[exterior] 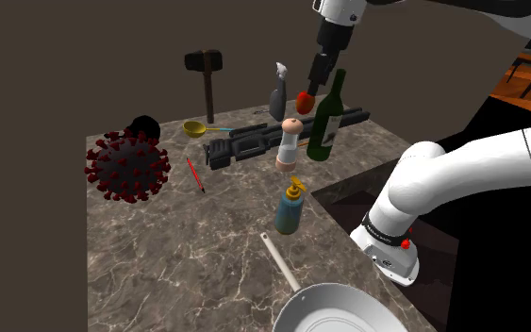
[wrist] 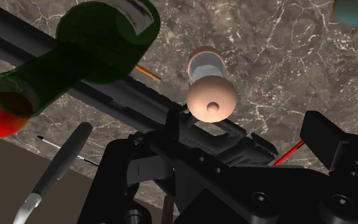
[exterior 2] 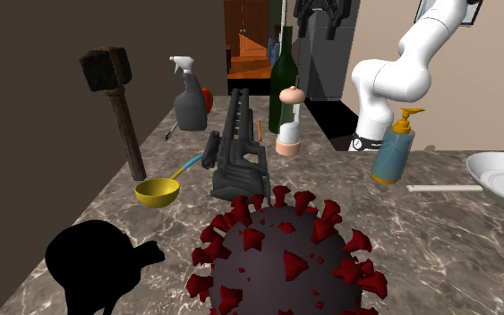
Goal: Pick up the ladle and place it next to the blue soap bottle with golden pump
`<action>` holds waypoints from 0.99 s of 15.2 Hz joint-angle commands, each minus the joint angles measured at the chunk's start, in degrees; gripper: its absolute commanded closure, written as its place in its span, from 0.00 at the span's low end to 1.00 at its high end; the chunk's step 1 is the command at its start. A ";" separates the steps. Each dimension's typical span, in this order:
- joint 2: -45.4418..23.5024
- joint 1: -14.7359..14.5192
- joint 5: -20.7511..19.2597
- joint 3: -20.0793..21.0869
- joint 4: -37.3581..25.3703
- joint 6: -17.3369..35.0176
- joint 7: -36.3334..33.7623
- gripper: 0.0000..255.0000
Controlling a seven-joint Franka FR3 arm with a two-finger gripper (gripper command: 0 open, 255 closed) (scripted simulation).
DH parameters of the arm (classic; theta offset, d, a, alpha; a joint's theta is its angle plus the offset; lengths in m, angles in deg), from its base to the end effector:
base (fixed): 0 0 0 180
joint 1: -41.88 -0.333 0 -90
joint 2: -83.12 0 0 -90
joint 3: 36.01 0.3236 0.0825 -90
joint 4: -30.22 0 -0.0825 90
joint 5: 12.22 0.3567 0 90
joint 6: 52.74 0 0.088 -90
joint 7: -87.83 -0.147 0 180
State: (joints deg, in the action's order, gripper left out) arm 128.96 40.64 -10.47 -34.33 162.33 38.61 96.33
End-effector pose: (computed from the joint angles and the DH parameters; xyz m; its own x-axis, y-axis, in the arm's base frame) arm 0.2760 0.0213 0.5844 0.9777 0.1902 0.0887 0.1906 -0.9817 0.0037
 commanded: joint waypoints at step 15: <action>-24.93 -2.98 -3.55 -2.64 -2.75 23.90 14.60 0.00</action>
State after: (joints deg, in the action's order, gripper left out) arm 105.95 37.89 -13.84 -36.90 159.93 60.72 109.94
